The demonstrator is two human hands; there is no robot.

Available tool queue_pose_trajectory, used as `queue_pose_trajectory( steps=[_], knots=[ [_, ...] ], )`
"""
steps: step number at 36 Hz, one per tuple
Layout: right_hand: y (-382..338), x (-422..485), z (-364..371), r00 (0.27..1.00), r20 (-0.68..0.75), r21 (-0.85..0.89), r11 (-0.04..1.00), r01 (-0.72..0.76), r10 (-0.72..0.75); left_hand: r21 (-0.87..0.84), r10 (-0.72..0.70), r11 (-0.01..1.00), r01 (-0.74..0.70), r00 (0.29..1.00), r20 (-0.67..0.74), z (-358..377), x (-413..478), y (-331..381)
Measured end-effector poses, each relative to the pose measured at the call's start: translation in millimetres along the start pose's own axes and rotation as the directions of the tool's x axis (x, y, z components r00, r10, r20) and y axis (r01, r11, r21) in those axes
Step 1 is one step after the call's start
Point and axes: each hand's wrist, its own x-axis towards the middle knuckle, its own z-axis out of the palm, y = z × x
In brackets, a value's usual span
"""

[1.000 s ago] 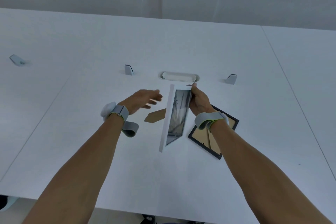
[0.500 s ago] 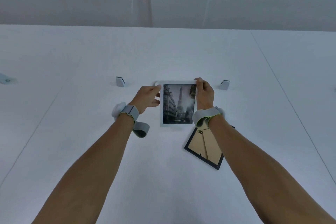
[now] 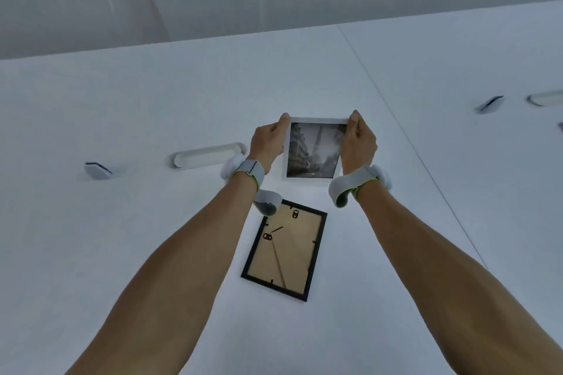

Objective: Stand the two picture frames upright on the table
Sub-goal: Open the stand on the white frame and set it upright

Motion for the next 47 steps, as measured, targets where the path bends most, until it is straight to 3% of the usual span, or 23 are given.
queue_pose_trajectory(
  steps=[12, 32, 40, 43, 47],
  knots=[
    [32, 76, -67, 0.999, 0.042, -0.004, 1.000, 0.004, -0.004, -0.003, -0.036, 0.999, 0.036, 0.999, 0.016, 104, 36, 9],
    [30, 86, -70, 0.997, 0.071, -0.099, 0.995, -0.024, 0.031, -0.053, -0.240, 0.969, 0.240, 0.971, -0.001, 99, 54, 21],
    [29, 85, -69, 0.994, 0.092, -0.095, 0.994, -0.046, 0.055, -0.028, -0.220, 0.975, 0.220, 0.976, 0.001, 99, 46, 19],
    [28, 78, -70, 0.994, 0.107, -0.067, 0.998, -0.021, 0.028, 0.057, -0.182, 0.982, 0.182, 0.983, 0.006, 95, 40, 23],
    [24, 68, -73, 0.995, -0.064, 0.067, 0.995, -0.075, 0.079, 0.133, -0.046, 0.989, 0.058, 0.995, -0.094, 81, 33, 24]
  ],
)
